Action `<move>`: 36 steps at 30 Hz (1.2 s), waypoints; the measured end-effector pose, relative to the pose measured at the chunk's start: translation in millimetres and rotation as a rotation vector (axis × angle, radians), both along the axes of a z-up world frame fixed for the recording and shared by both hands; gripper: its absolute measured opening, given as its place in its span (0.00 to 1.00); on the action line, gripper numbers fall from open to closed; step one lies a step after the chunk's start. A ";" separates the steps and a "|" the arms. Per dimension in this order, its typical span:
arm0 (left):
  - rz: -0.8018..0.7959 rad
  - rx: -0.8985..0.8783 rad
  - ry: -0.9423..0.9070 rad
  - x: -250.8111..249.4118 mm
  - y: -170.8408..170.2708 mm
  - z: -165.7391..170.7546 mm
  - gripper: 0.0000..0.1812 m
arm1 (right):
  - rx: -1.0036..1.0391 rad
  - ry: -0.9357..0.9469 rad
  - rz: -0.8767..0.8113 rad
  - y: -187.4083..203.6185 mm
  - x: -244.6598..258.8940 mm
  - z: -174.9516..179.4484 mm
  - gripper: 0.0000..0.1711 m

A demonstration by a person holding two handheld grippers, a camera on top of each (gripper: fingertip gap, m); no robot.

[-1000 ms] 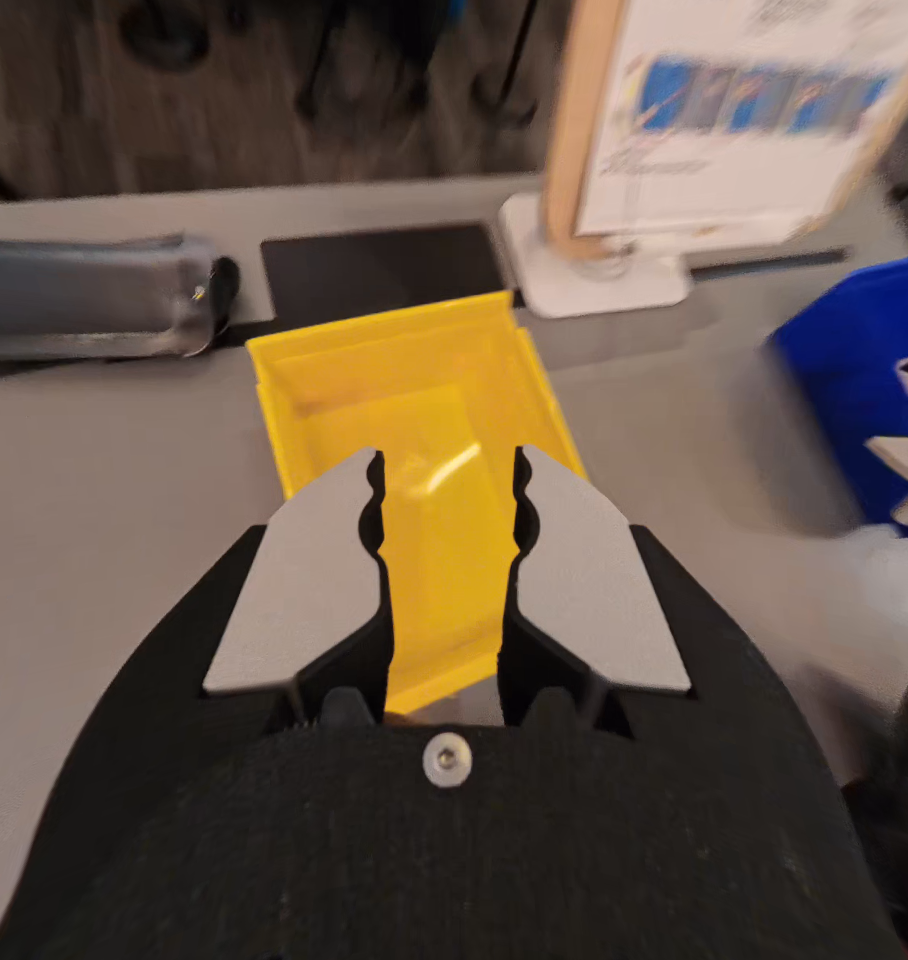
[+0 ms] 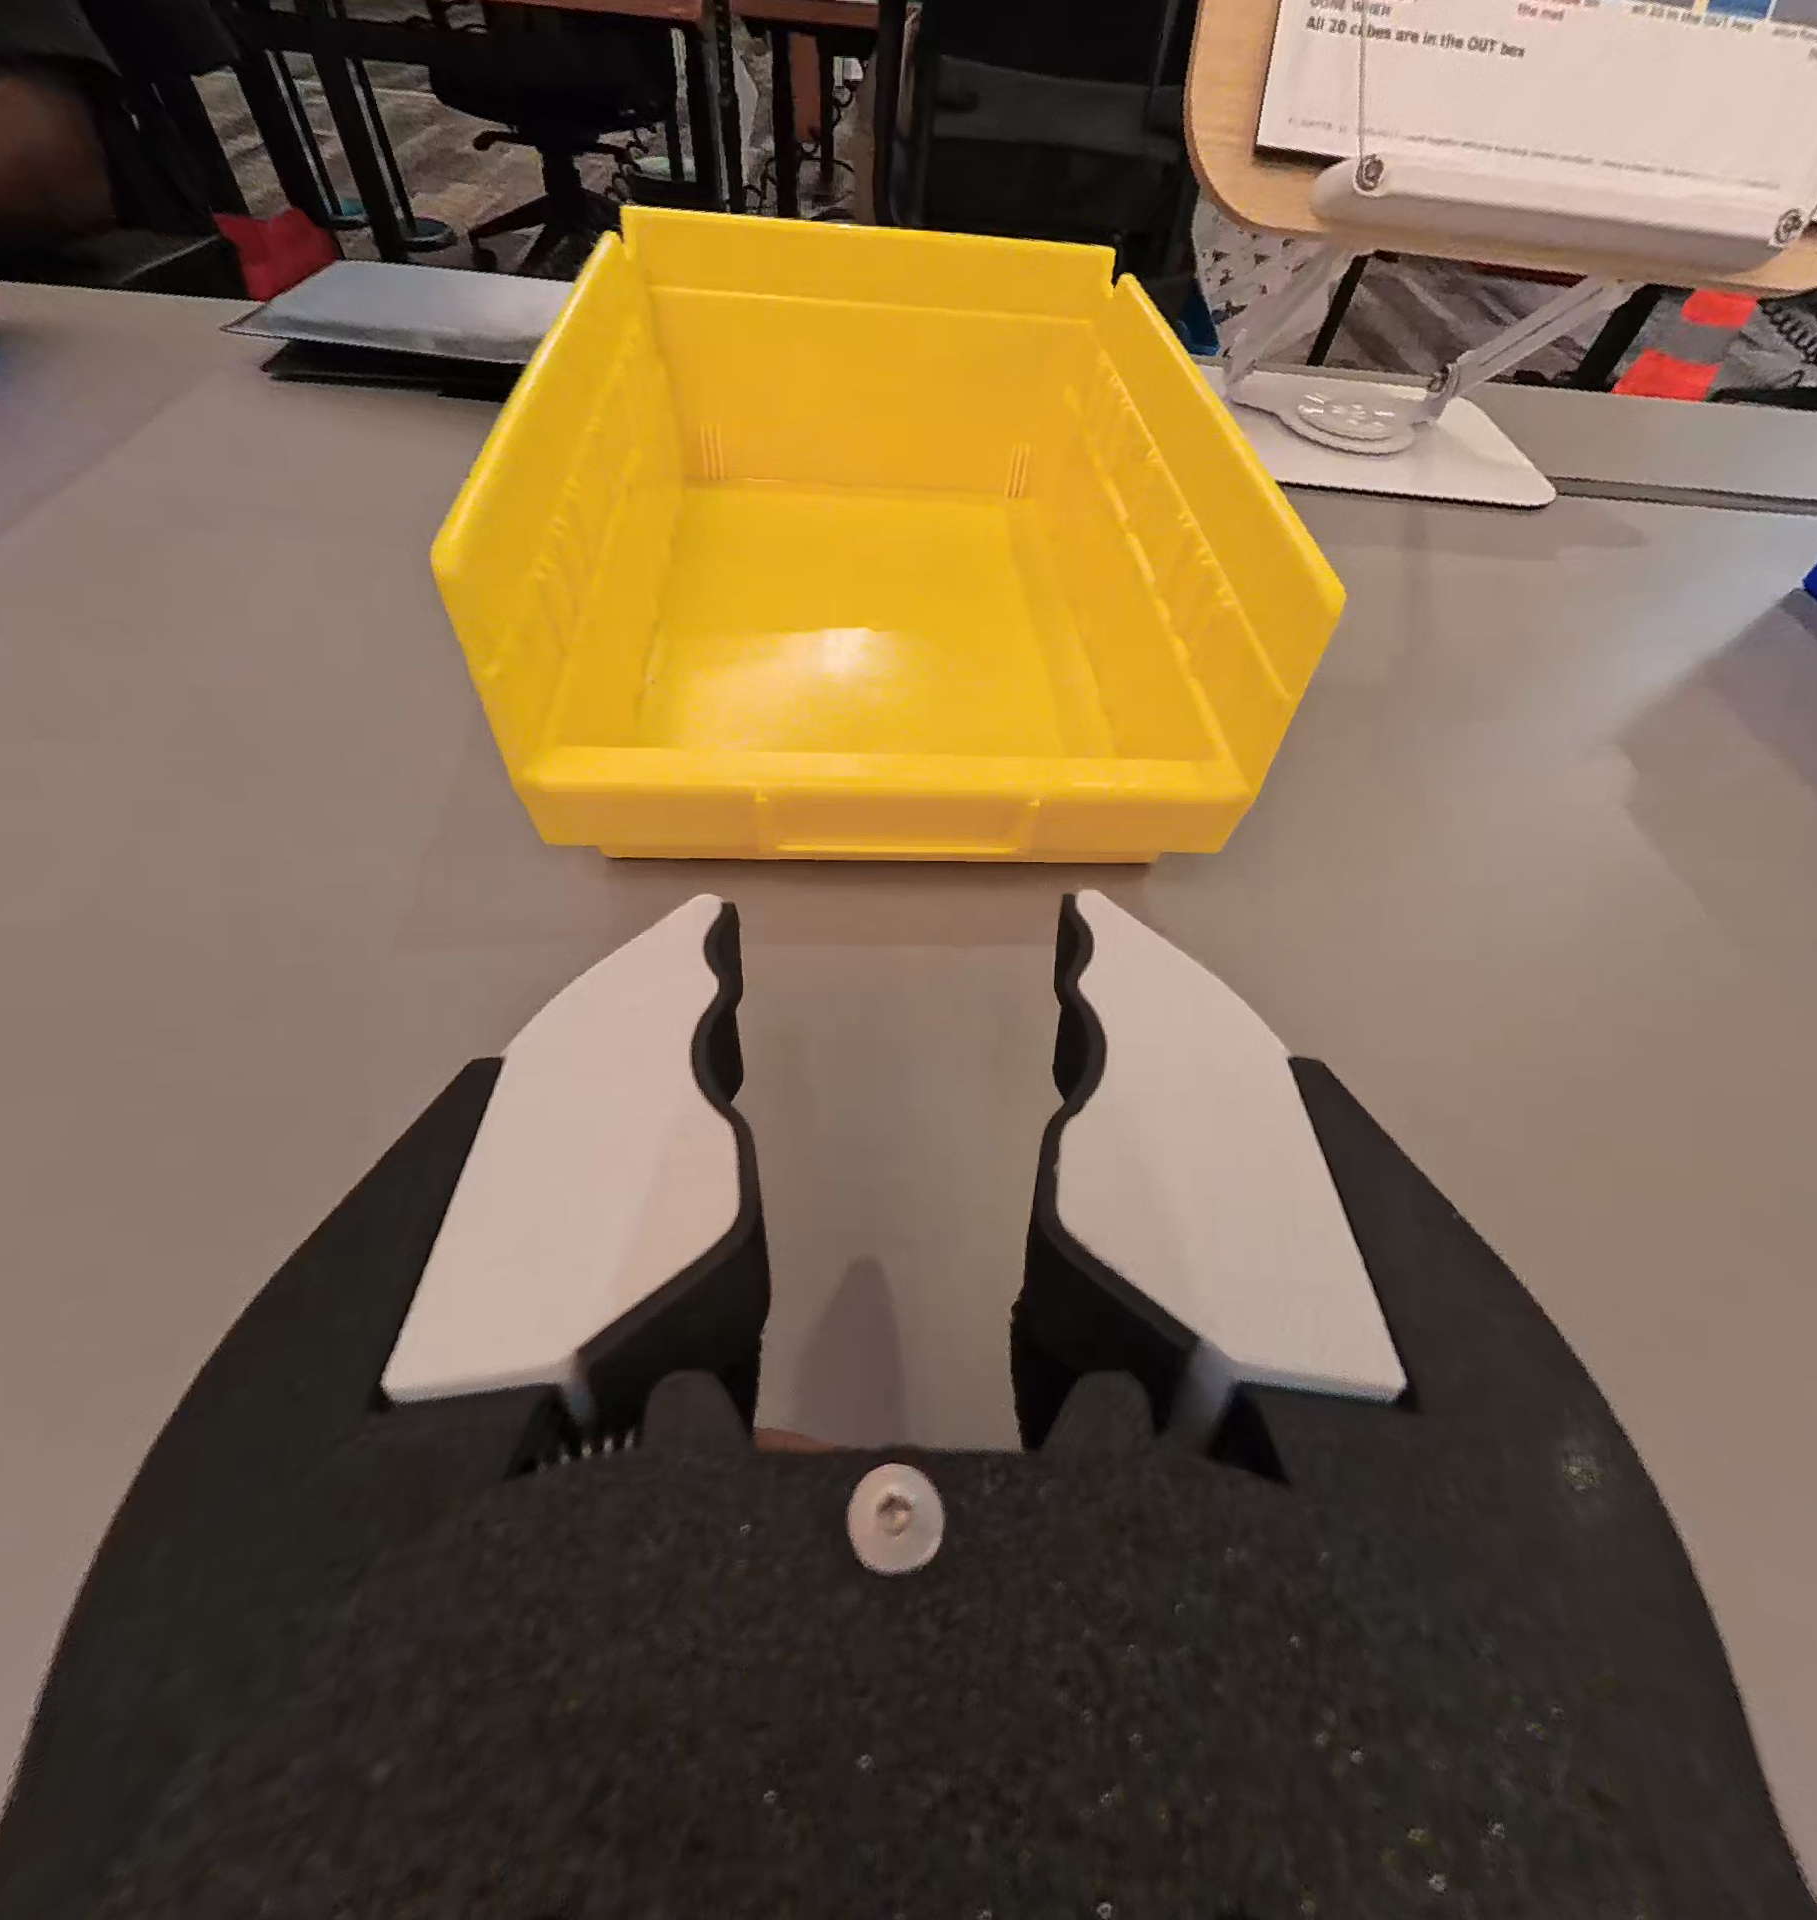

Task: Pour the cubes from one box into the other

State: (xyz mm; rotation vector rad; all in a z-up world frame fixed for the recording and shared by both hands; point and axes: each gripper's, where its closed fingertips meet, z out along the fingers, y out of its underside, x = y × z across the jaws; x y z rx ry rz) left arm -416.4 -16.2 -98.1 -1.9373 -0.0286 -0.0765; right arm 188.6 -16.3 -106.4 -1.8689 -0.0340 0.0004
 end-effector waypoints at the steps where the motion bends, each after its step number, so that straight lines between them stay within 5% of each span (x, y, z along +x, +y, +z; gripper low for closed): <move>1: -0.008 -0.005 0.009 1.6 0.2 -1.2 0.32 | -0.001 0.005 0.002 0.4 -0.7 -0.2 0.34; 22: -0.047 -0.013 0.036 15.6 0.6 0.9 0.32 | 0.001 -0.001 0.026 2.1 -5.1 1.8 0.34; 26: -0.326 0.017 -0.058 138.9 -3.7 31.6 0.37 | 0.057 0.024 -0.012 1.6 10.5 17.8 0.35; 30: -0.570 -0.029 -0.034 279.9 -5.4 25.0 0.35 | 0.022 0.062 -0.002 1.6 19.0 7.5 0.35; 36: -0.656 -0.133 -0.082 397.7 26.2 -2.4 0.35 | 0.022 0.086 -0.023 1.4 33.5 5.0 0.35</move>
